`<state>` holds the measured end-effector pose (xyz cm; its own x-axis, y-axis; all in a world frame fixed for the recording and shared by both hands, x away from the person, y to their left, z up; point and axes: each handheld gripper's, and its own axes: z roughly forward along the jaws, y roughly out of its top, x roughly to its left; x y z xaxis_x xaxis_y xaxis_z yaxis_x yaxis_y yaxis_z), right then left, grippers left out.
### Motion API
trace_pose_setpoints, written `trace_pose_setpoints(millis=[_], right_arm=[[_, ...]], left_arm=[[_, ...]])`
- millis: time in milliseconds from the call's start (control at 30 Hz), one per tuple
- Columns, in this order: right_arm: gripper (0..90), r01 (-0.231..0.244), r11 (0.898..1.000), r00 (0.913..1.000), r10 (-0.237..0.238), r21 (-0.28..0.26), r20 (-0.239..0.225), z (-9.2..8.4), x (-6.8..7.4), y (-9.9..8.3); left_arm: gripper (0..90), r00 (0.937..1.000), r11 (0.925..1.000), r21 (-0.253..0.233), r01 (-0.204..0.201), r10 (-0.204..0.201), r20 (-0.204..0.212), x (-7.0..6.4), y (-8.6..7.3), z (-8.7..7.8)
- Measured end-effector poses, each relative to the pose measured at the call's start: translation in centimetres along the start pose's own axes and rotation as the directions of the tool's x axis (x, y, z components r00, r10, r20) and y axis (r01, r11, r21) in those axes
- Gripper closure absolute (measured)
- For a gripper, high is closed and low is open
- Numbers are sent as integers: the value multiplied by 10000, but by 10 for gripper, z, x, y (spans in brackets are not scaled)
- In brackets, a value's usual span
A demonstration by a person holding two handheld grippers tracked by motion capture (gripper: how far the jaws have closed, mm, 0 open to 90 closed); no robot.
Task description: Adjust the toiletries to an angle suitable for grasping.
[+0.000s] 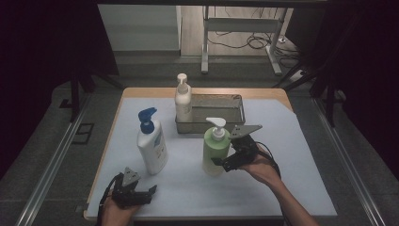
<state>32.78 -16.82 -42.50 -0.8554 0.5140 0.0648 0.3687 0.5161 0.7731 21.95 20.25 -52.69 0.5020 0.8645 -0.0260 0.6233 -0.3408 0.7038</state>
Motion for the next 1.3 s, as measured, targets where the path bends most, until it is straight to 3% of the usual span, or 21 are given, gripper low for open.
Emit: trace_pose_setpoints(millis=[433, 800, 933, 1300], right_arm=[[65, -33, 9998, 10000, 33, -219, -11, 13, 2, 5], [102, -2, 9997, 10000, 4, -259, 51, 13, 4, 5], [117, 191, 9995, 9987, -178, -260, 467, 11, 9, 5], [124, -119, 9999, 9954, 126, -80, 955, 9, 10, 12]], left_arm=[[105, 10000, 10000, 5, -1, 1, 1, 0, 0, 0], [105, 10000, 10000, 7, -1, 1, 1, 0, 0, 0], [106, 10000, 10000, 6, 0, 0, 5, 0, 0, 0], [105, 10000, 10000, 8, -1, 1, 7, 0, 0, 0]])
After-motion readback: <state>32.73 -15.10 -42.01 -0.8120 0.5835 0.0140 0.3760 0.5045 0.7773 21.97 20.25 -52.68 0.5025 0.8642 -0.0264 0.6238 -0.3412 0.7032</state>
